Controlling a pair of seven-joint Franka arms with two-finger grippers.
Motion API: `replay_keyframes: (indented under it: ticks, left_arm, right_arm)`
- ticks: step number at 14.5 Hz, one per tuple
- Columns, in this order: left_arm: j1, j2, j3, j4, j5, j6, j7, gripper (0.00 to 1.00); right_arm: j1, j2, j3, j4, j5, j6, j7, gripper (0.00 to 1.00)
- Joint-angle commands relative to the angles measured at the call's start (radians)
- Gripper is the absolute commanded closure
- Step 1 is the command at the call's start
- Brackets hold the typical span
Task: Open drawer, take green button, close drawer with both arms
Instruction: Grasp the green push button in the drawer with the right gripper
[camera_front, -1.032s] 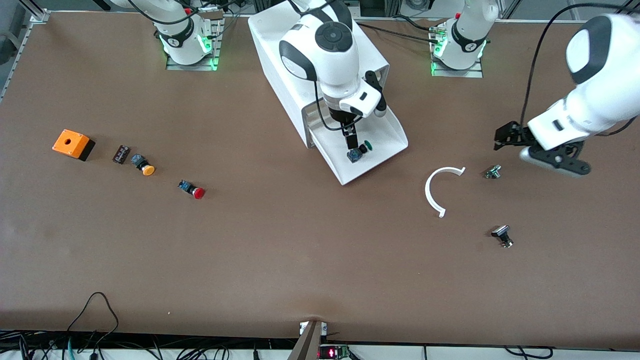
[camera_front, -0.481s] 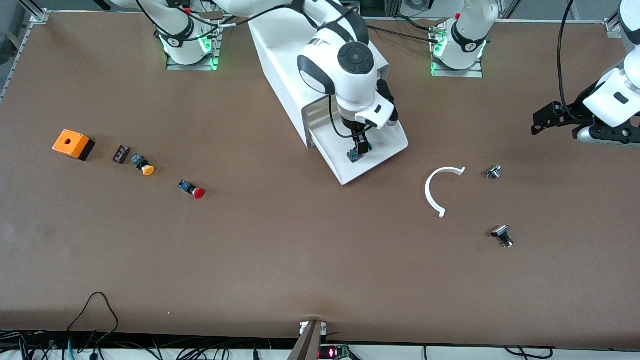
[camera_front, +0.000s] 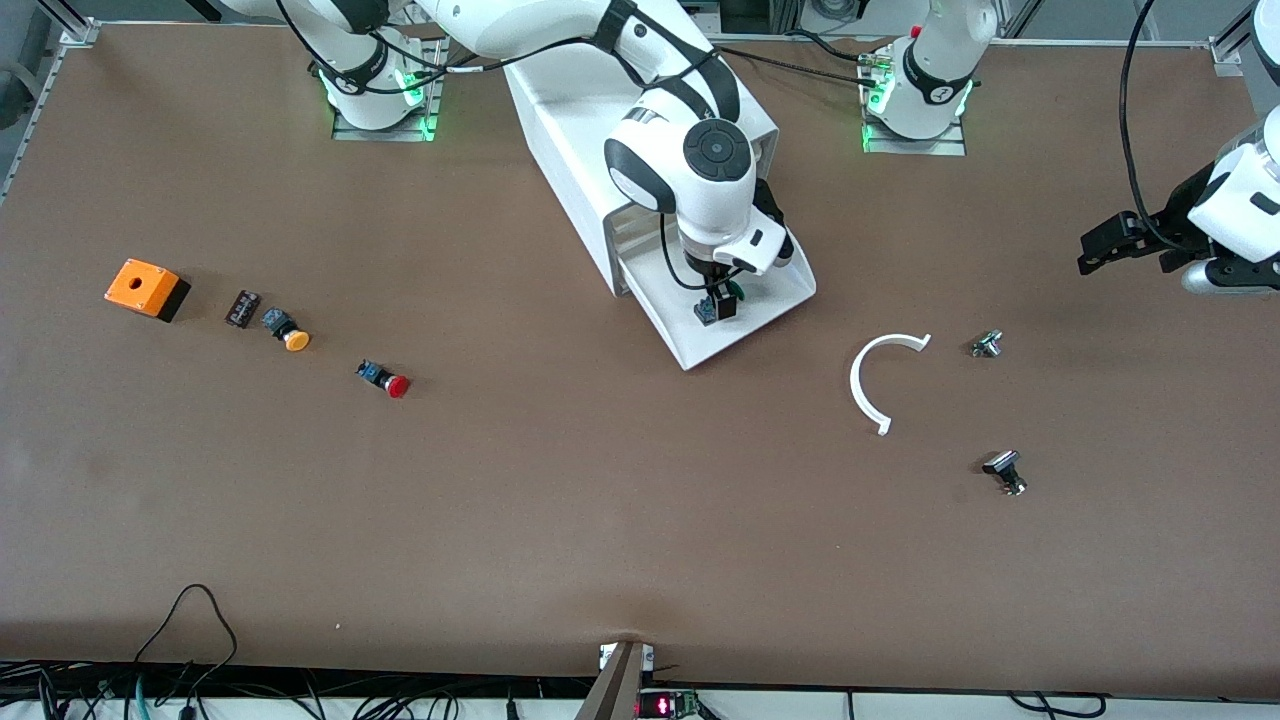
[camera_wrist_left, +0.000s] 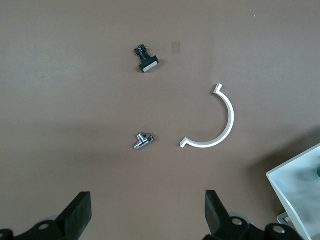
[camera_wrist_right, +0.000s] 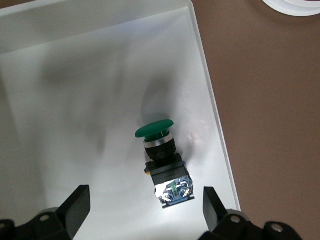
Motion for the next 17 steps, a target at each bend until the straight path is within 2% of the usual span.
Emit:
replay_keyframes:
  ticks: [1, 6, 13, 17]
  left_arm:
    - [0.032, 0.038, 0.000, 0.103, 0.020, -0.041, -0.011, 0.00]
    - [0.047, 0.064, -0.009, 0.123, 0.022, -0.036, -0.014, 0.00]
    - [0.041, 0.066, -0.017, 0.126, 0.020, -0.035, -0.013, 0.00]
    - [0.044, 0.067, -0.015, 0.126, 0.020, -0.036, -0.014, 0.00]
  right_arm:
    - [0.003, 0.033, 0.001, 0.044, -0.003, -0.008, -0.031, 0.00]
    - [-0.006, 0.048, -0.001, 0.041, -0.024, -0.003, -0.084, 0.00]
    - [-0.014, 0.073, -0.005, 0.039, -0.024, 0.102, -0.100, 0.00]
    - [-0.022, 0.084, -0.005, 0.036, -0.026, 0.112, -0.101, 0.00]
